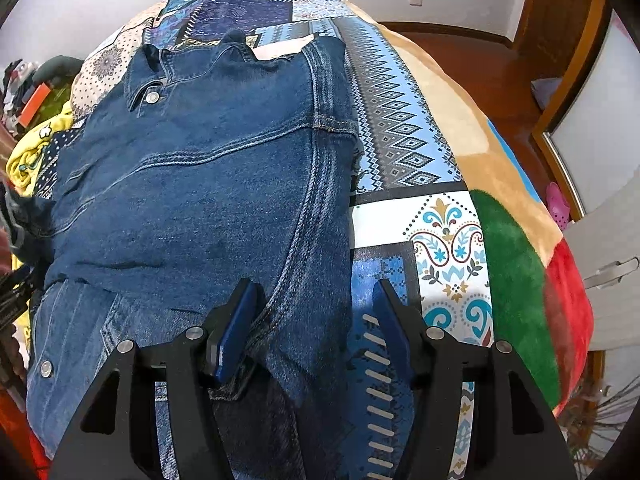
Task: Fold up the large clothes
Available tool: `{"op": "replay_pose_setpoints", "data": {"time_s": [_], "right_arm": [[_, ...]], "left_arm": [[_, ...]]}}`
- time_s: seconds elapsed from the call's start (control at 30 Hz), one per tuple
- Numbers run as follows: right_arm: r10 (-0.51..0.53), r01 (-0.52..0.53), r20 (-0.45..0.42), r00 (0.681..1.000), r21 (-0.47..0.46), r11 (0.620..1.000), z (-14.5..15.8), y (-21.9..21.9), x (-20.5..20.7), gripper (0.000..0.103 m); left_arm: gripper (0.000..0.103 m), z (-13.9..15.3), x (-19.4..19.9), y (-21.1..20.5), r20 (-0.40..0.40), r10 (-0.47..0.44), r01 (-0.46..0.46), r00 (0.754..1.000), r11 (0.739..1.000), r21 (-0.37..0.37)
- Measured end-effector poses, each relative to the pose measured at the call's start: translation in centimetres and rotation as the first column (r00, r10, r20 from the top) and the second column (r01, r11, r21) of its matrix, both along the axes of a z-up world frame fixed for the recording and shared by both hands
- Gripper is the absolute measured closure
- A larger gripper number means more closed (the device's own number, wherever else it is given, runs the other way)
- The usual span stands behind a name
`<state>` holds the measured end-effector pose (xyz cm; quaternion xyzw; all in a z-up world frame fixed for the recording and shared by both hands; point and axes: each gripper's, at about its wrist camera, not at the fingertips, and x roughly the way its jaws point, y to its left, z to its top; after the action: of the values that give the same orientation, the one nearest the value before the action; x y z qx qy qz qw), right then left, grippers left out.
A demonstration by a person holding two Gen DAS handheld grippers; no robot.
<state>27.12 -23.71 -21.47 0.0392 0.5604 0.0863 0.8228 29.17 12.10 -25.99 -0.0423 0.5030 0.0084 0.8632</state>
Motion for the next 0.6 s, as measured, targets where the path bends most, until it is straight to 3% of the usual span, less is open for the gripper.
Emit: {"op": "replay_pose_setpoints", "data": {"time_s": [0.13,0.37,0.53,0.6], "right_arm": [[0.009,-0.009,0.001,1.0,-0.007,1.0,0.2,0.2,-0.2,0.046],[0.028,-0.028,0.017,0.999,-0.031,0.999,1.3,0.6,-0.7,0.046],[0.046,-0.044,0.082,0.996,-0.033,0.999,3.8,0.8,-1.7,0.046],[0.045,-0.042,0.122,0.992,-0.034,0.999,5.3,0.8,-2.5,0.046]], "left_arm": [[0.032,-0.2,-0.5,1.3,-0.016,0.019,-0.02,1.0,0.999,-0.05],[0.033,2.2,-1.3,1.5,-0.016,-0.005,0.006,1.0,0.999,0.043],[0.031,5.9,-2.9,1.8,0.049,-0.02,0.014,0.999,0.992,0.124],[0.023,7.3,-3.6,2.3,0.081,-0.011,0.0,0.997,0.992,0.124]]}}
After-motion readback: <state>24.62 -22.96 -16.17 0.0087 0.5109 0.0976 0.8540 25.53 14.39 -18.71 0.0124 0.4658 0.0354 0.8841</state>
